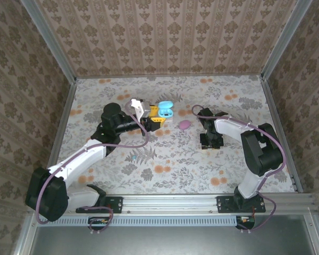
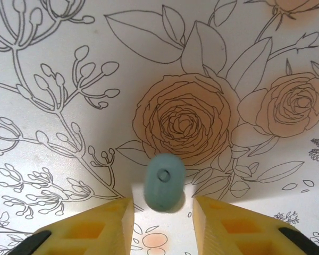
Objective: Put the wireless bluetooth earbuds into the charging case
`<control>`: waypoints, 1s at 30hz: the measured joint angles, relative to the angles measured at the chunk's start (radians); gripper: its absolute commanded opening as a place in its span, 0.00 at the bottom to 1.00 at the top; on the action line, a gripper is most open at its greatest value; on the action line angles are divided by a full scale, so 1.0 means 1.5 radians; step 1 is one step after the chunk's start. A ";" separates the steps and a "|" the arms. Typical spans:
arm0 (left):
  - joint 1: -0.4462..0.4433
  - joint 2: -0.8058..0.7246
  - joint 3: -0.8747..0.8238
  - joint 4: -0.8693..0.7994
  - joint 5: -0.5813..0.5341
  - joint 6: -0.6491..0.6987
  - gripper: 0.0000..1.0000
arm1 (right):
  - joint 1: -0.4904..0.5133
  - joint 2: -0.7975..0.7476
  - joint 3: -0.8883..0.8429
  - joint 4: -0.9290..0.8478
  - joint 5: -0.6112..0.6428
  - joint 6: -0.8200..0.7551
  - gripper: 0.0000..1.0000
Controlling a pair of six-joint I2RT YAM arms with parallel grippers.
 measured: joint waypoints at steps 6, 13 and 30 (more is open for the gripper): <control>0.000 0.000 0.000 0.000 0.000 0.000 0.40 | -0.005 0.000 0.002 0.000 0.006 -0.001 0.42; 0.000 0.000 0.000 0.000 0.000 0.000 0.40 | -0.008 0.012 0.037 -0.003 0.010 -0.003 0.43; 0.000 0.000 0.000 -0.001 0.000 0.000 0.40 | -0.001 0.022 0.058 -0.006 0.014 -0.002 0.38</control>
